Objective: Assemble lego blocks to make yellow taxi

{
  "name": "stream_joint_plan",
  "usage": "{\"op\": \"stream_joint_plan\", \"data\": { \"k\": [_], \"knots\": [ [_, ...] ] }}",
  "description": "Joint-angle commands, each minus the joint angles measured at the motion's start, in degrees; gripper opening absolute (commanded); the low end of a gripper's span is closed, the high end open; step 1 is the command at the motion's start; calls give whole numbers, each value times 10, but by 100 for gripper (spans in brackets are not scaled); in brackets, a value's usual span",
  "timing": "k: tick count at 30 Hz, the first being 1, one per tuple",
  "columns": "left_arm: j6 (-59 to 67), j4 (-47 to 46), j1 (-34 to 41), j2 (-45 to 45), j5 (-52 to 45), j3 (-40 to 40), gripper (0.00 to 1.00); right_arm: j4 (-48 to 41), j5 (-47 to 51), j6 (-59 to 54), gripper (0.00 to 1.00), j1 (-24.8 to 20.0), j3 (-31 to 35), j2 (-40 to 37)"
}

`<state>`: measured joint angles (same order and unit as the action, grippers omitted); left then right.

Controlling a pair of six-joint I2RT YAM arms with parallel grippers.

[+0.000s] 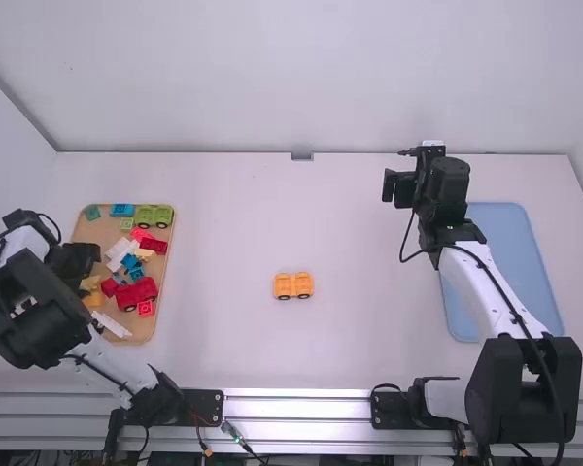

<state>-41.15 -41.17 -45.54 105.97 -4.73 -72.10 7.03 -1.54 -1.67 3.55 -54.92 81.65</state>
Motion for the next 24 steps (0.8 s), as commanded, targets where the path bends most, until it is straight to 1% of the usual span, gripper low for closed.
{"op": "stream_joint_plan", "data": {
  "k": [1,2,3,6,11,16,17,18,24],
  "knots": [
    [-37,0,3,2,20,4,73,0,-1,4,99,3,-25,3],
    [-47,1,3,2,27,4,66,0,-1,4,99,3,-25,3],
    [-51,3,3,2,29,4,65,0,-1,4,99,3,-25,3],
    [-51,6,3,2,27,4,69,0,-1,4,99,3,-25,4],
    [-57,8,2,2,29,4,72,0,-1,4,99,3,-25,4],
    [-59,18,2,9,32,4,72,0,-1,4,99,3,-25,4],
    [-59,22,2,17,26,4,68,0,-1,4,99,3,-25,4],
    [-59,24,2,21,25,4,67,0,-1,4,99,3,-25,4],
    [-58,29,3,47,24,4,66,0,-1,4,99,3,-25,4]
  ]
}}
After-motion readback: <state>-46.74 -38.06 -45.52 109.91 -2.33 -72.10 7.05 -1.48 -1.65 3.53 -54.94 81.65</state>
